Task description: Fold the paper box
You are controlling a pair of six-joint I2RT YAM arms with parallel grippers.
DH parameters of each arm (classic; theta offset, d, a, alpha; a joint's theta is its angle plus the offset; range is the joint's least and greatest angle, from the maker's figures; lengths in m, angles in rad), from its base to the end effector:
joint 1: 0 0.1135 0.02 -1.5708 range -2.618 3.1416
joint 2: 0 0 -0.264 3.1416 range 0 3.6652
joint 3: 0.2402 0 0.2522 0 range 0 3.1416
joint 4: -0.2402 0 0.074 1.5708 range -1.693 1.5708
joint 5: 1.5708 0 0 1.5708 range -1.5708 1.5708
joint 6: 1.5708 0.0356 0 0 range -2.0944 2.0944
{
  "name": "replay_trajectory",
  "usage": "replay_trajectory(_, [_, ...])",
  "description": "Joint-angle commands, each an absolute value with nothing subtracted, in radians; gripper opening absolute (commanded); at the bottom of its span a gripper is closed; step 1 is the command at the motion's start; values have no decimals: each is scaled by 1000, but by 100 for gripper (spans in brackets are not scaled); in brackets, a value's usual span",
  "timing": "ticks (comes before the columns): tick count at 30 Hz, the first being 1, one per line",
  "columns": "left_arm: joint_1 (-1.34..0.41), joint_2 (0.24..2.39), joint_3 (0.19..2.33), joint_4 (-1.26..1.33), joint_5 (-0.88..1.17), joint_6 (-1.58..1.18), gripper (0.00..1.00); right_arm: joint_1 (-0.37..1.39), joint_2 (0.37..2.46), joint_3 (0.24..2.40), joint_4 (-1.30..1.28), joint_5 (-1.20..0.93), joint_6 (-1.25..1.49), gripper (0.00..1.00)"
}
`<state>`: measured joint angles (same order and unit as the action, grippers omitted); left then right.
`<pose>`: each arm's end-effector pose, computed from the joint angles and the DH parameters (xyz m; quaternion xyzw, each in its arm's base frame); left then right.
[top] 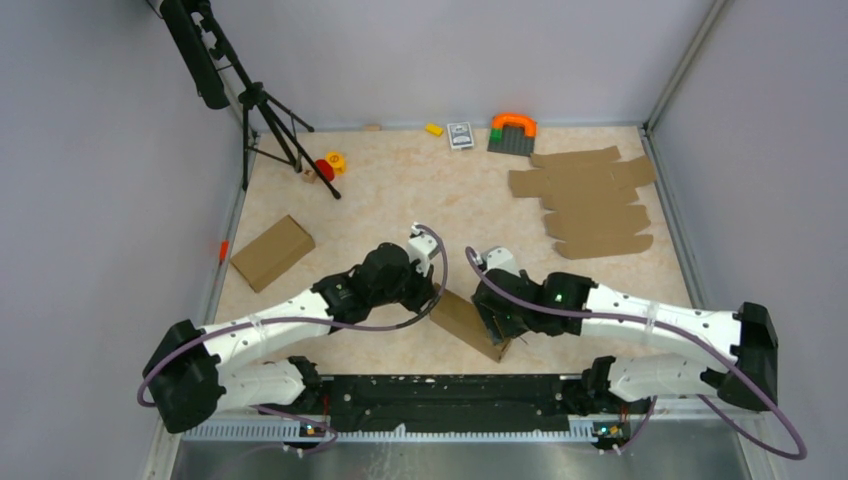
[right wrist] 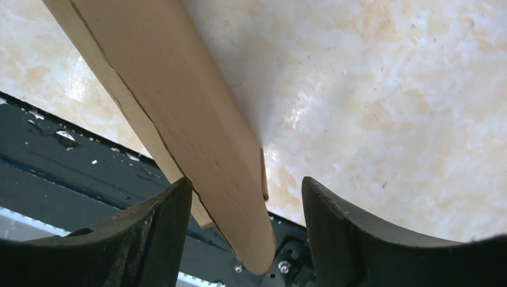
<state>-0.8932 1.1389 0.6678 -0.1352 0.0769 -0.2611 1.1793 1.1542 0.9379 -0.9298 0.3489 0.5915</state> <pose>0.1514 -0.1926 0.2331 0.2921 0.8359 -0.2814 0.3698 0.0912 0.1891 0.2630 -0.2439 0.9320 0.0533 0.2627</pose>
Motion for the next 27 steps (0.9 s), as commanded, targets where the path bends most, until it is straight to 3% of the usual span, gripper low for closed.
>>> replay_trajectory(1, [-906, 1140, 676, -178, 49, -267, 0, 1169, 1061, 968, -1046, 400, 713, 65])
replay_trajectory(15, [-931, 1156, 725, -251, 20, -283, 0, 1170, 1045, 948, -1156, 392, 830, 35])
replay_trajectory(27, [-948, 1161, 740, -284, 9, -371, 0, 1170, 1060, 901, -1051, 444, 930, 12])
